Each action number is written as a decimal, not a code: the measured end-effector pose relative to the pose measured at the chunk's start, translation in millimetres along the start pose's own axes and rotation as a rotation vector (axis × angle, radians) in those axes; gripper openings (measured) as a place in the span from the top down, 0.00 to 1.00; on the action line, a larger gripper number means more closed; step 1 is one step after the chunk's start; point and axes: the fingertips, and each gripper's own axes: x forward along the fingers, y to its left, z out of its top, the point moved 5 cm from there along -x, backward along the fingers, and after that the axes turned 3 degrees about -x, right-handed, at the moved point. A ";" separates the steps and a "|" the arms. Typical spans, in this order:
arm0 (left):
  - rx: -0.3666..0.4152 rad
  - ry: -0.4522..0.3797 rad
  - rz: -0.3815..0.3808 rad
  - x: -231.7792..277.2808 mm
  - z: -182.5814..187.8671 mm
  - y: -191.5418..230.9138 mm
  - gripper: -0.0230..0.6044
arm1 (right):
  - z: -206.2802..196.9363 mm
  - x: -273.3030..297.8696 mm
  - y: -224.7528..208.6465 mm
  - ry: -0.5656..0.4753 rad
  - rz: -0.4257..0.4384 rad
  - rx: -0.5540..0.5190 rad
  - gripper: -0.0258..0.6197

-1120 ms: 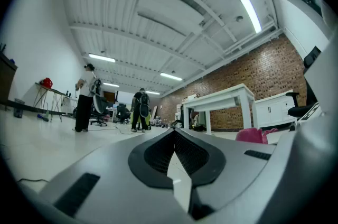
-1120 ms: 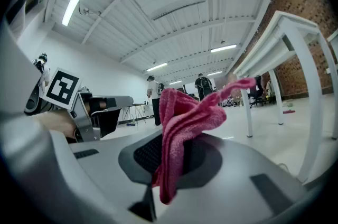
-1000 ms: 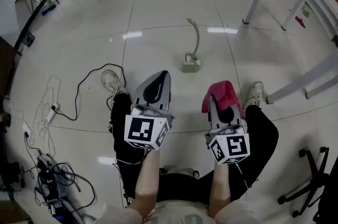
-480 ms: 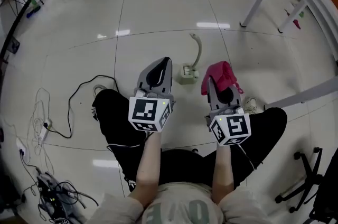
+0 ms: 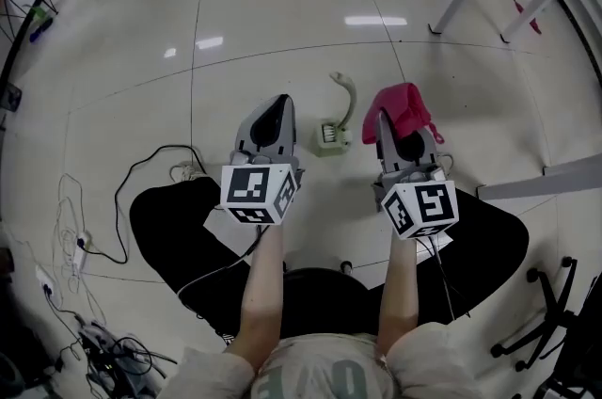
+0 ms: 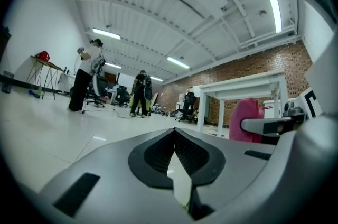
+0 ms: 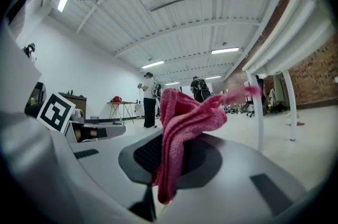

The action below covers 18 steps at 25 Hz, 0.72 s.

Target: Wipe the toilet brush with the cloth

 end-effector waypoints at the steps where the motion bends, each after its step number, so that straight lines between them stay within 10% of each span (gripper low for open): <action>1: 0.001 -0.007 -0.002 10.7 -2.7 2.8 0.96 | 2.5 9.3 -8.4 -0.007 -0.004 -0.026 0.91; 5: -0.006 0.010 -0.005 56.2 -48.8 17.6 0.96 | -26.9 57.2 -51.7 -0.020 -0.004 0.000 0.91; 12: -0.100 0.197 -0.020 83.3 -193.8 26.9 0.96 | -247.9 102.9 -89.2 0.257 0.069 0.061 0.91; 18: -0.107 0.310 -0.071 81.3 -258.7 25.8 0.96 | -343.2 117.1 -95.0 0.327 0.059 0.192 0.91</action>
